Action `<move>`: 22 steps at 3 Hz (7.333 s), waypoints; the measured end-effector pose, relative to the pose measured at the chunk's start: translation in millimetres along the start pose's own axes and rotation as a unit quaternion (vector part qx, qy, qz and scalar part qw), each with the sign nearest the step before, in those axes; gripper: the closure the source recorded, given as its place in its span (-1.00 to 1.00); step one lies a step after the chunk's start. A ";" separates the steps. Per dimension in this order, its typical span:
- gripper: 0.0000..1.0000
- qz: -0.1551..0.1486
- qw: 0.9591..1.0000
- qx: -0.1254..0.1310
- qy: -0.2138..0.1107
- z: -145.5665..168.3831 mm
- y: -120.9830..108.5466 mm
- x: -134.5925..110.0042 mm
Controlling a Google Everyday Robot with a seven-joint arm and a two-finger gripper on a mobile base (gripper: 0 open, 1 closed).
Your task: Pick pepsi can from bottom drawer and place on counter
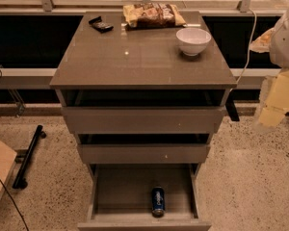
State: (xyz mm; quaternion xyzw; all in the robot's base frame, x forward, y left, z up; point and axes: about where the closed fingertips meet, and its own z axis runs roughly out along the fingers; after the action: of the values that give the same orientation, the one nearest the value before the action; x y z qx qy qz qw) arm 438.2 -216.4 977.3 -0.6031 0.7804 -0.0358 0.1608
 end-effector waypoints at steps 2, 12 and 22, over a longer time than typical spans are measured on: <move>-1.00 0.028 0.999 0.000 -0.015 15.8 -0.4 0.0; -1.00 0.345 0.928 -0.128 -0.050 314.6 14.7 -41.5; -1.00 0.578 0.787 -0.208 0.057 642.1 78.7 -21.5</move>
Offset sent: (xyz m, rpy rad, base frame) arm 0.0142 0.0039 -0.0457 0.1190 0.0266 -0.1179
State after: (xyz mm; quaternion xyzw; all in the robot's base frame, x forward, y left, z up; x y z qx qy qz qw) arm 558.7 -86.0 354.8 -0.0553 0.9795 0.1925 -0.0229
